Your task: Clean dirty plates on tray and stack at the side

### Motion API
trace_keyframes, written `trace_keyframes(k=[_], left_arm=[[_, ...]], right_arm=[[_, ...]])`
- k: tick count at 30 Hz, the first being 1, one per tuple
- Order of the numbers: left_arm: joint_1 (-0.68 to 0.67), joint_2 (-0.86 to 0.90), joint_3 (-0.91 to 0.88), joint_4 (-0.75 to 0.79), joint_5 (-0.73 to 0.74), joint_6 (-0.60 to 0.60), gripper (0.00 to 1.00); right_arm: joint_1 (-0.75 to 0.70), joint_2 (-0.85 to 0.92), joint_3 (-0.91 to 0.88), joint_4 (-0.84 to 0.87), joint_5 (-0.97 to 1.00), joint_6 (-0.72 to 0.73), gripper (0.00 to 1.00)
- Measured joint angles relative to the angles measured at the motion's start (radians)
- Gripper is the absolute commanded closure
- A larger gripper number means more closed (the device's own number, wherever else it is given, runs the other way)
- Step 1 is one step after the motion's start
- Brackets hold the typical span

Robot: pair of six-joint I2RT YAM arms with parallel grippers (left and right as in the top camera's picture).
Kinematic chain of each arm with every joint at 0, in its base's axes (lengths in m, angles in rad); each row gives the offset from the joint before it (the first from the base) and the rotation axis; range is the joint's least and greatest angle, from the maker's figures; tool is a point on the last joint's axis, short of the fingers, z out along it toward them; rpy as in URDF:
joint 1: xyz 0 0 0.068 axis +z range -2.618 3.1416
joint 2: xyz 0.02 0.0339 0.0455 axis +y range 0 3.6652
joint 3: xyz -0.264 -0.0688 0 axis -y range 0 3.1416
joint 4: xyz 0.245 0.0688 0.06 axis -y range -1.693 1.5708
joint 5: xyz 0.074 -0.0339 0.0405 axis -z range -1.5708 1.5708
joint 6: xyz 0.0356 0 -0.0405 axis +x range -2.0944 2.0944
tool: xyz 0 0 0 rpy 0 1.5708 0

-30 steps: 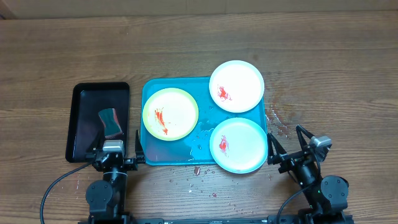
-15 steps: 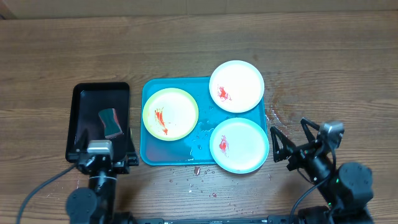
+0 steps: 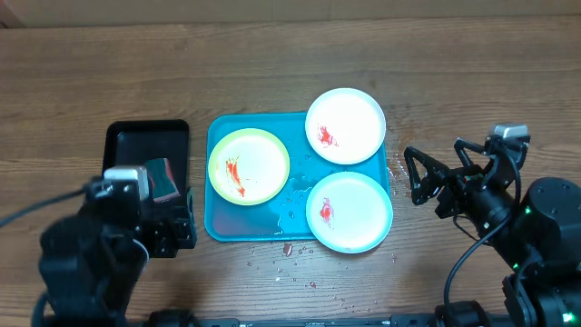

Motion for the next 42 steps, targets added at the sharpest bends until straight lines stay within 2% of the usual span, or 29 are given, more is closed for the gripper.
trace_keyframes(k=[5, 9, 13, 19, 26, 32, 37, 42], left_arm=[[0.0, 0.111, 0.025, -0.119, 0.045, -0.033, 0.0], [0.0, 0.197, 0.023, -0.048, 0.084, -0.055, 0.0], [0.0, 0.299, 0.025, 0.028, 0.101, -0.07, 0.0], [0.0, 0.517, 0.167, -0.079, -0.026, -0.129, 0.0], [0.0, 0.716, 0.373, -0.185, -0.229, -0.18, 0.0], [0.021, 0.768, 0.377, -0.196, -0.275, -0.22, 0.0], [0.074, 0.769, 0.377, -0.202, -0.29, -0.229, 0.0], [0.088, 0.769, 0.377, -0.211, -0.297, -0.232, 0.0]], right_arm=[[0.0, 0.037, 0.0, -0.013, -0.01, 0.0, 0.0], [0.0, 0.112, 0.0, 0.014, -0.061, 0.02, 0.0], [0.016, 0.267, 0.037, -0.002, -0.126, 0.039, 0.0], [0.145, 0.562, 0.194, -0.096, -0.115, 0.062, 0.0], [0.34, 0.8, 0.289, -0.042, 0.027, 0.14, 0.0], [0.409, 0.925, 0.289, 0.001, 0.103, 0.213, 0.0], [0.428, 0.992, 0.289, 0.03, 0.15, 0.274, 0.14], [0.434, 1.057, 0.289, 0.045, 0.169, 0.303, 0.17]])
